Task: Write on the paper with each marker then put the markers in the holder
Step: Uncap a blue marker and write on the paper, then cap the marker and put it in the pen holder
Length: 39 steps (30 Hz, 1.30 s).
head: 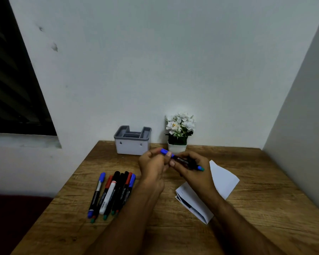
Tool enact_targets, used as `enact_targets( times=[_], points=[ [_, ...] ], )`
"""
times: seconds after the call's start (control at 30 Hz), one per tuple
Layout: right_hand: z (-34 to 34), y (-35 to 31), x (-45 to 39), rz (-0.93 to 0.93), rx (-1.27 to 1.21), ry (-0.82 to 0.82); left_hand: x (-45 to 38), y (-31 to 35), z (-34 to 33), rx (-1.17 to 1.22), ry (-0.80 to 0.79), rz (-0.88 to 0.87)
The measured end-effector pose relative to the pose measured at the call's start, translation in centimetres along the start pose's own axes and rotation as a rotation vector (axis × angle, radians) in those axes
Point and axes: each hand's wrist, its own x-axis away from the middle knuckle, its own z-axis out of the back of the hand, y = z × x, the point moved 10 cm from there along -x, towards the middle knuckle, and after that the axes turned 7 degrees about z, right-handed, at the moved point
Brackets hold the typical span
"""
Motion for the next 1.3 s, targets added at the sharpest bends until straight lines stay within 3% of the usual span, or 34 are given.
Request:
enact_targets(
  times=[0.17, 0.33, 0.5, 0.9, 1.3],
  points=[
    [-1.3, 2.6, 0.1, -0.102, 0.263, -0.115, -0.3, 6.9, 1.7, -0.1, 0.082, -0.351],
    [-3.4, 1.1, -0.6, 0.048, 0.594, -0.282, 0.3, 13.9, 1.7, -0.321, 0.158, -0.773],
    [-6.1, 0.4, -0.7, 0.149, 0.734, -0.432, -0.4, 17.3, 0.2, -0.466, 0.173, -0.952],
    [-7.9, 1.9, -1.4, 0.159, 0.777, -0.506, -6.8, 15.5, -1.0, -0.729, 0.221, -0.909],
    [-9.0, 2.5, -1.5, 0.152, 0.78, -0.502, -7.6, 14.7, 0.4, -0.786, 0.243, -0.85]
  ],
)
